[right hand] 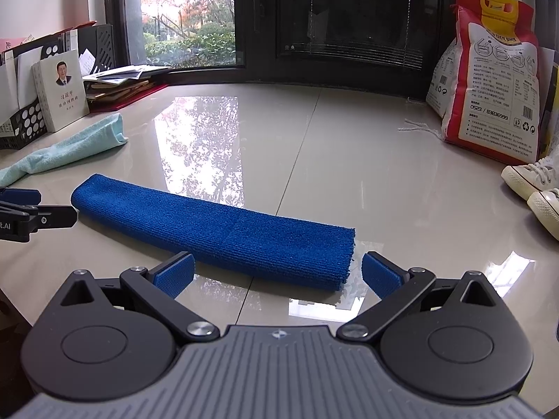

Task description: Fold towel

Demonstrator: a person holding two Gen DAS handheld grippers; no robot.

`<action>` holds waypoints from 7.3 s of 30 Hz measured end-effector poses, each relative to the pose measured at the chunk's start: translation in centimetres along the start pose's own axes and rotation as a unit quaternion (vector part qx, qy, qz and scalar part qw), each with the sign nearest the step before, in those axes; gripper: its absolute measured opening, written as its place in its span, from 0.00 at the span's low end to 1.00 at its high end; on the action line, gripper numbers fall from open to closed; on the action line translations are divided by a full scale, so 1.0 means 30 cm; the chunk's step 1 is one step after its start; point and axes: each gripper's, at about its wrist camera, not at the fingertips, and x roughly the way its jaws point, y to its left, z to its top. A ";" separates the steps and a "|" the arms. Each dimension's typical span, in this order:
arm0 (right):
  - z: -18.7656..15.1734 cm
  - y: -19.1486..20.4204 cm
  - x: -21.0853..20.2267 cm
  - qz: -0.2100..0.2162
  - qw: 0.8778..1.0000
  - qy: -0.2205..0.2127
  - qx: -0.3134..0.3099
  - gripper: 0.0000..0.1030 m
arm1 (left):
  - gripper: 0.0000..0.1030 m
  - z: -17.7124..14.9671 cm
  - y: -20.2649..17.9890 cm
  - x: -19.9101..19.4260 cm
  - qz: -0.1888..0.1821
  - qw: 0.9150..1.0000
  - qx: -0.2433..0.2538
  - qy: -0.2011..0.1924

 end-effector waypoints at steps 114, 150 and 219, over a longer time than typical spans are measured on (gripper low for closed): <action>-0.019 0.114 -0.154 0.122 0.991 0.042 -0.020 0.03 | 0.24 -0.186 -0.305 -0.146 -0.272 0.942 0.193 -0.031; -0.225 -0.114 -0.362 -0.054 0.994 0.084 0.056 0.03 | 0.26 -0.057 -0.478 0.166 -0.345 0.895 0.281 0.031; 0.037 -0.234 0.048 -0.010 0.998 0.051 0.027 0.35 | 0.26 0.009 -0.549 0.282 -0.307 0.901 0.300 0.057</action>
